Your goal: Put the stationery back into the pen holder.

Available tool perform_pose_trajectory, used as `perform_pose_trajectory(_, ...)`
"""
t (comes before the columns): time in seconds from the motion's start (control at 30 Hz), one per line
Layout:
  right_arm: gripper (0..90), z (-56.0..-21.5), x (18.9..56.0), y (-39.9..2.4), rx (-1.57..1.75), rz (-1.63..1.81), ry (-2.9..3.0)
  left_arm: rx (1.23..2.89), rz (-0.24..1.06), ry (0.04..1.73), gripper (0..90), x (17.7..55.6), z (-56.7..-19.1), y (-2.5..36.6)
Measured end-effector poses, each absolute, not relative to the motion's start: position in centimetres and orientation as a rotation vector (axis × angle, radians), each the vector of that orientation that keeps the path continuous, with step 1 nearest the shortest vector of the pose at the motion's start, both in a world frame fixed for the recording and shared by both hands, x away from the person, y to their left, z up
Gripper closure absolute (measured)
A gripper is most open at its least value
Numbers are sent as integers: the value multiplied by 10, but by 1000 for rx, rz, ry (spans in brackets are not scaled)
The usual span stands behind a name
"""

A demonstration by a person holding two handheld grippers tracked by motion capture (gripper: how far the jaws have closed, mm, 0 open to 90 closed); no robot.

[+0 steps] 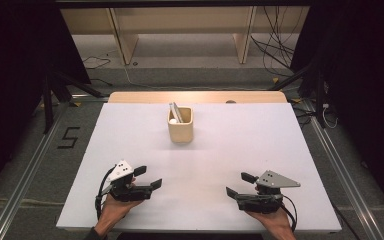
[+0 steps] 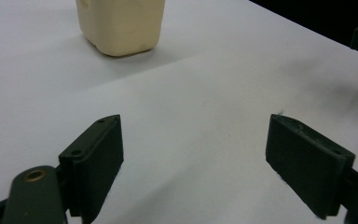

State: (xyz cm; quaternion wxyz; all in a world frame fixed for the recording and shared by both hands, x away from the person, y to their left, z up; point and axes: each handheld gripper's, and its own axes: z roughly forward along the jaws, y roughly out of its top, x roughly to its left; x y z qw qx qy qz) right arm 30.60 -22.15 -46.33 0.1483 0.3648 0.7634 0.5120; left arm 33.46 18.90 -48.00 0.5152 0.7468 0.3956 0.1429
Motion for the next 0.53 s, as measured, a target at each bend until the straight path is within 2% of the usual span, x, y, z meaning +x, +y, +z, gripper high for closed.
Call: perform_pose_trajectory(0.53, 244, -463, 306, -222, 1054, 1470, 2192, 1791, 345, 957, 188, 335, -480, 189)
